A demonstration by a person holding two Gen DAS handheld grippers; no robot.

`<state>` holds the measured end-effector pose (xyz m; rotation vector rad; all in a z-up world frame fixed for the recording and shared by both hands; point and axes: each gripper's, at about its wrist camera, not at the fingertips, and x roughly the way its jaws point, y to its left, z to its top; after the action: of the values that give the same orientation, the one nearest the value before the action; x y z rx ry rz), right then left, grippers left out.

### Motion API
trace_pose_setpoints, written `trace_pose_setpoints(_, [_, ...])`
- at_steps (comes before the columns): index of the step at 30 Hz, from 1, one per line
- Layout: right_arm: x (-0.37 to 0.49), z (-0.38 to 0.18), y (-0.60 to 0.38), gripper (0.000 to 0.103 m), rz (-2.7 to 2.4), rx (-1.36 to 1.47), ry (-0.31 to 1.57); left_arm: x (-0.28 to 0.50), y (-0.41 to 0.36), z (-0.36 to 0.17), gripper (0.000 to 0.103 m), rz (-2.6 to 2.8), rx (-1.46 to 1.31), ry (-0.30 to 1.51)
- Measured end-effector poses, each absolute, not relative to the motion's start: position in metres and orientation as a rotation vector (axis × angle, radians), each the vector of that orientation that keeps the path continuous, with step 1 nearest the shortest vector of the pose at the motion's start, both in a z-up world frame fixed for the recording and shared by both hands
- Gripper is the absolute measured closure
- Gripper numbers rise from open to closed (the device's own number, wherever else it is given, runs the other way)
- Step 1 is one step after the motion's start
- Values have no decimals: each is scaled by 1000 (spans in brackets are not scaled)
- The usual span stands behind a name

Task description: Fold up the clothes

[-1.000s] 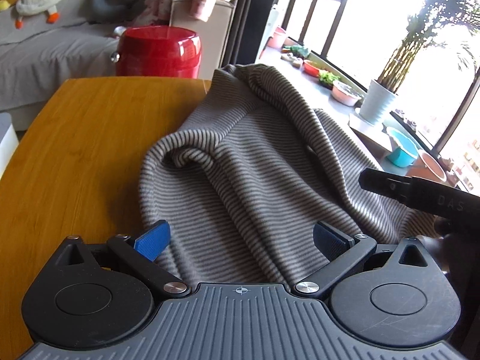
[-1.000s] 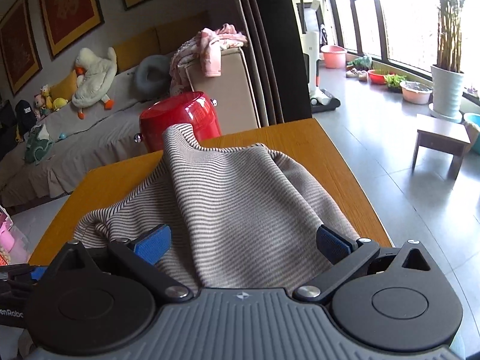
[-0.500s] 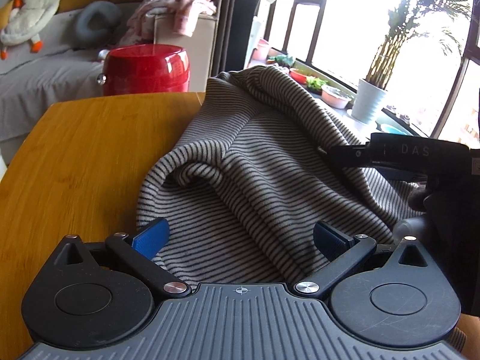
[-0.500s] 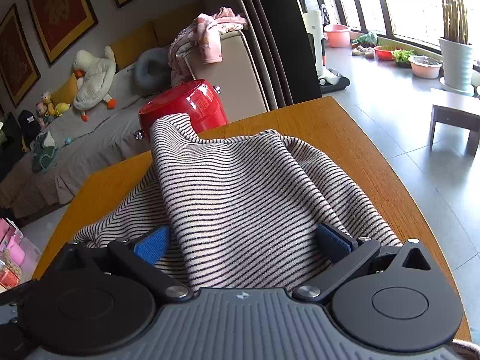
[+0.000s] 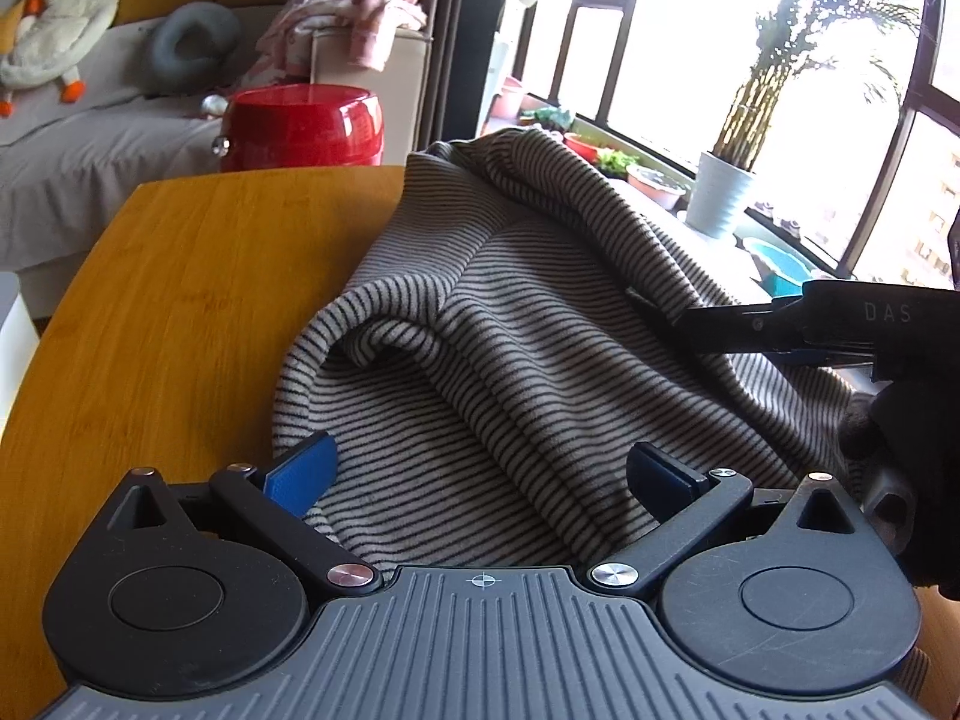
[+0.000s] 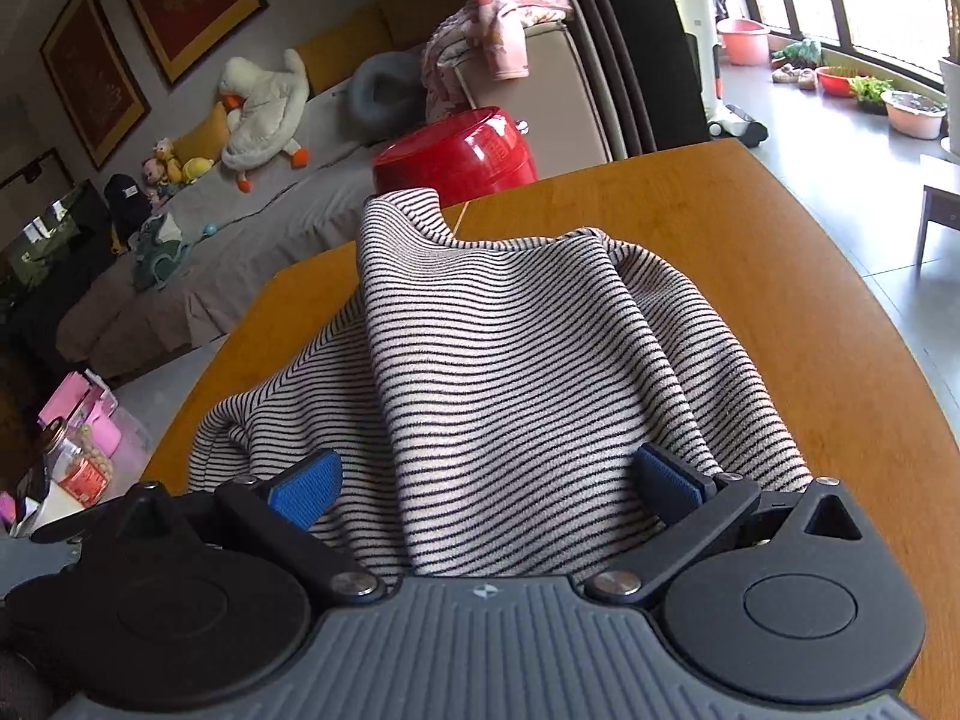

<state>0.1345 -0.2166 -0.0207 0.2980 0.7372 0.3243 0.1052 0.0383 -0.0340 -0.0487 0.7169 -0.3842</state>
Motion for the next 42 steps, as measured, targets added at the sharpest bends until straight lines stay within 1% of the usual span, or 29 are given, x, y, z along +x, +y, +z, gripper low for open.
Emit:
trace_pose_setpoints(4, [107,-20,-205,0,391,257,740,84,63,-30,0,-391,-108,740])
trace_pose_setpoints(9, [92,-19,-206,0,420,264,749,77,82,-28,0,-390,-204,759])
trace_pose_setpoints(17, [91,-21,-200,0,400,236,725,72,70,-30,0,-337,-153,719])
trace_pose_setpoints(22, [89,-20,-195,0,399,179,732,70,73,-29,0,-353,-157,728])
trace_pose_setpoints(26, [85,-18,-200,0,395,189,742,70,76,-30,0,-377,-159,727])
trace_pose_setpoints(31, [84,-8,-208,1,362,178,733,77,88,-27,0,-389,-238,742])
trace_pose_setpoints(34, [87,10,-212,2,329,153,674,84,98,-22,0,-384,-299,735])
trace_pose_setpoints(37, [97,31,-212,4,314,100,603,86,105,-14,0,-369,-311,693])
trace_pose_setpoints(40, [112,47,-201,7,308,-34,531,88,113,-4,0,-303,-281,643])
trace_pose_setpoints(41, [117,50,-196,8,306,-84,508,90,116,-1,0,-278,-273,631])
trace_pose_setpoints(42, [123,53,-188,13,308,-142,481,92,120,1,0,-261,-275,625])
